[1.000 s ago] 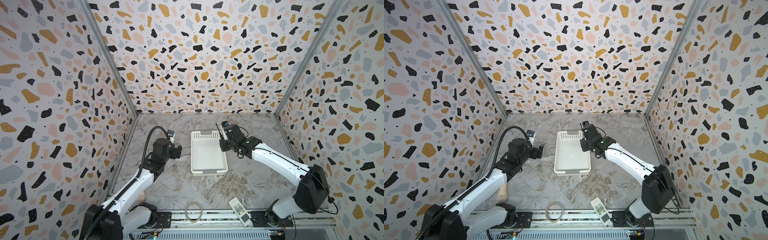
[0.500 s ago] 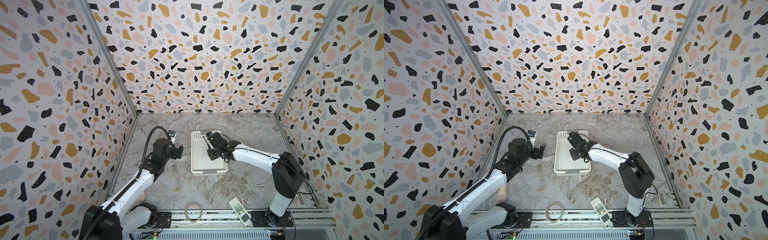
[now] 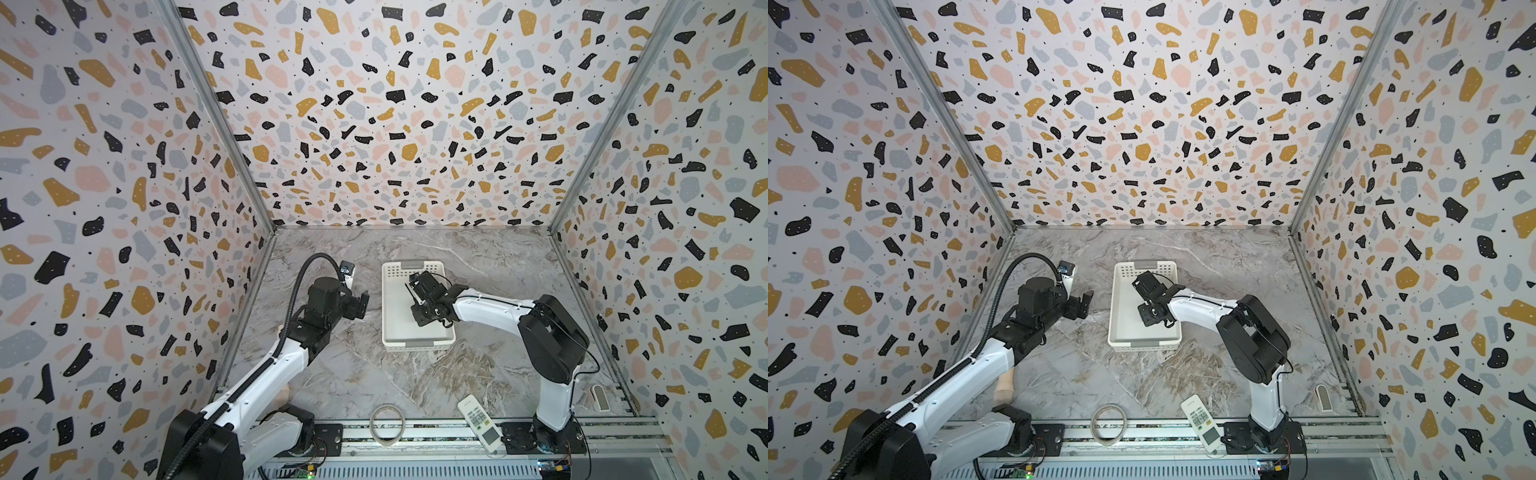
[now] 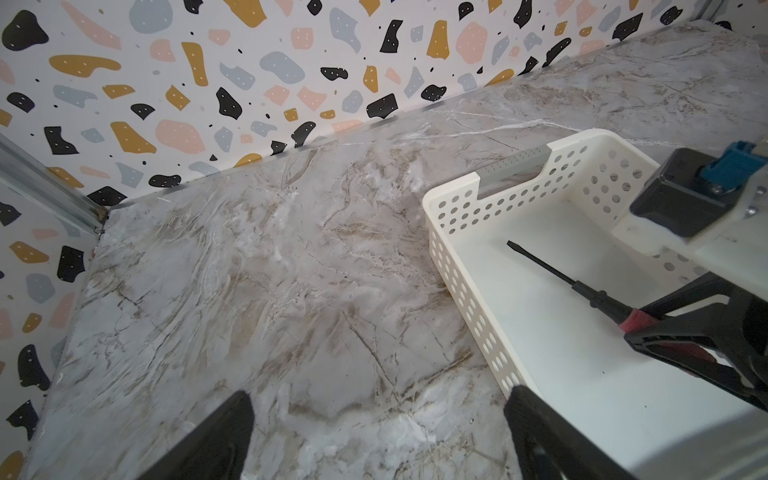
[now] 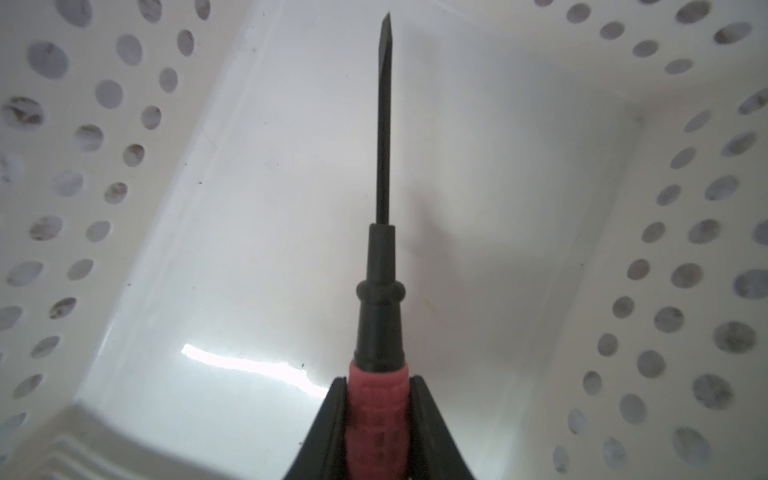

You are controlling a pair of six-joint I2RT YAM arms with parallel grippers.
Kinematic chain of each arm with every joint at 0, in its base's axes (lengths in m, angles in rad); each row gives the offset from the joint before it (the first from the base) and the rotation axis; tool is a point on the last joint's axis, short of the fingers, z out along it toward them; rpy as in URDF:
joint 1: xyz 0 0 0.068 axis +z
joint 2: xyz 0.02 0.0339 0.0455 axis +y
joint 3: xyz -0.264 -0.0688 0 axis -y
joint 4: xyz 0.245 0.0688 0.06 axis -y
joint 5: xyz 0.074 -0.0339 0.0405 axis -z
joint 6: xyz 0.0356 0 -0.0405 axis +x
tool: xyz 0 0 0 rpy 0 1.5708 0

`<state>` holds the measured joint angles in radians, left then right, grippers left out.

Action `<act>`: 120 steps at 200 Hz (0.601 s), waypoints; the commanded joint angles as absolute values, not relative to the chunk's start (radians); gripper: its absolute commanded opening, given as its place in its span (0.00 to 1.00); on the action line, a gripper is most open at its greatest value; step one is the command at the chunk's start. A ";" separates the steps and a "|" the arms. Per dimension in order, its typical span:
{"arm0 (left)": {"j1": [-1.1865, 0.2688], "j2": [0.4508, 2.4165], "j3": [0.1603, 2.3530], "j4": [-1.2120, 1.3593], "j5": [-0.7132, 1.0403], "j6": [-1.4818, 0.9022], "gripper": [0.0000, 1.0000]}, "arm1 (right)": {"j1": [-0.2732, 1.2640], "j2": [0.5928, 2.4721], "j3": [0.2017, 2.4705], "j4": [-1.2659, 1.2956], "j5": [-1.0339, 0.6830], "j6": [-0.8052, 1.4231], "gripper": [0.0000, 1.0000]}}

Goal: Put the screwdriver in the bin
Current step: 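Lift the screwdriver and carry it over the white basket with the right gripper, then lower the screwdriver into the basket and open the right gripper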

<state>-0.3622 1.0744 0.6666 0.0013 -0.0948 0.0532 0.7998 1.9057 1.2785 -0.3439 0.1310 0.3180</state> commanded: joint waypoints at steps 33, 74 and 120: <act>-0.367 1.055 0.683 0.028 -0.106 0.055 0.96 | 0.801 1.939 1.322 -0.333 0.130 0.355 0.18; -0.367 1.060 0.685 0.027 -0.119 0.053 0.96 | 0.801 1.960 1.334 -0.333 0.142 0.363 0.19; -0.369 1.063 0.686 0.026 -0.118 0.048 0.95 | 0.804 1.974 1.327 -0.332 0.147 0.375 0.20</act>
<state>-0.3634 1.0718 0.6666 0.0013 -0.1104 0.0513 0.7998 1.9705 1.2991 -0.3290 0.1280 0.3573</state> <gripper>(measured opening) 0.953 0.242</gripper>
